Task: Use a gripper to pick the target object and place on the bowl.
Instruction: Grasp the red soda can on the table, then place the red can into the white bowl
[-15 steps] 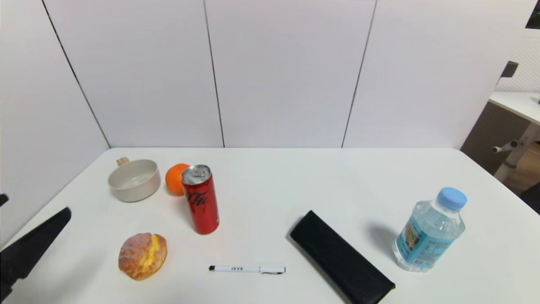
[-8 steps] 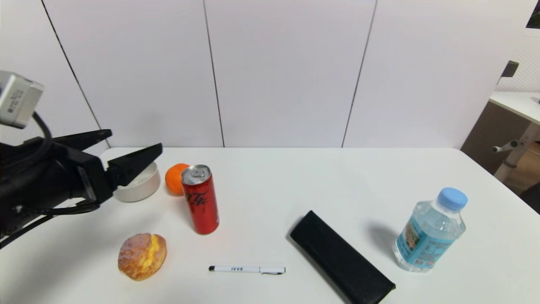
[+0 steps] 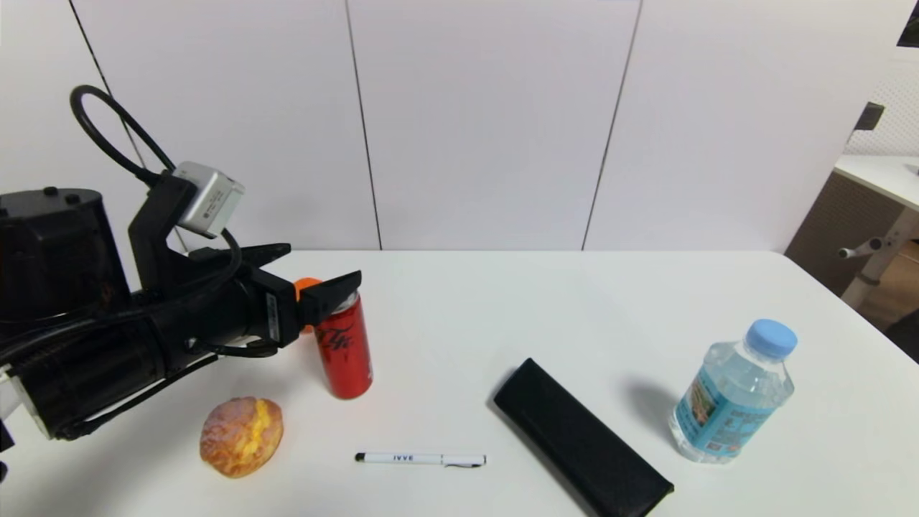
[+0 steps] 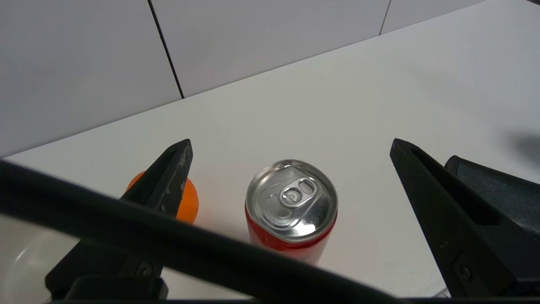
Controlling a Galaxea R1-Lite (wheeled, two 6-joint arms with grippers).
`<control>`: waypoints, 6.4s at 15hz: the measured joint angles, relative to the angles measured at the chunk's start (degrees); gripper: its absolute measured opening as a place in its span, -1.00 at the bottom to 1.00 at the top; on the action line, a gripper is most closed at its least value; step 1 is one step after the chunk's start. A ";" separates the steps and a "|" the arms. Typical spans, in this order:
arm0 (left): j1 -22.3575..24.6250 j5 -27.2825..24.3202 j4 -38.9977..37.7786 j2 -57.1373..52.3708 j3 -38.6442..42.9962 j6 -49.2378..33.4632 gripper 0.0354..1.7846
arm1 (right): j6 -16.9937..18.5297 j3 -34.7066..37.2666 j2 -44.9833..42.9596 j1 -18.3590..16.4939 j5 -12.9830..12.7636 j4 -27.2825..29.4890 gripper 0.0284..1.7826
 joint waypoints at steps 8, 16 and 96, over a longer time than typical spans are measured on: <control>1.78 0.16 -17.53 10.40 7.34 -0.16 0.89 | 0.05 0.00 0.00 -0.02 -0.01 0.00 0.92; 2.63 0.16 -28.26 18.40 11.34 -0.66 0.89 | 0.02 0.00 0.00 -0.02 0.00 0.00 0.92; 27.38 7.59 -10.34 29.70 -13.01 -0.44 0.57 | 0.00 0.00 0.00 -0.02 0.00 0.00 0.92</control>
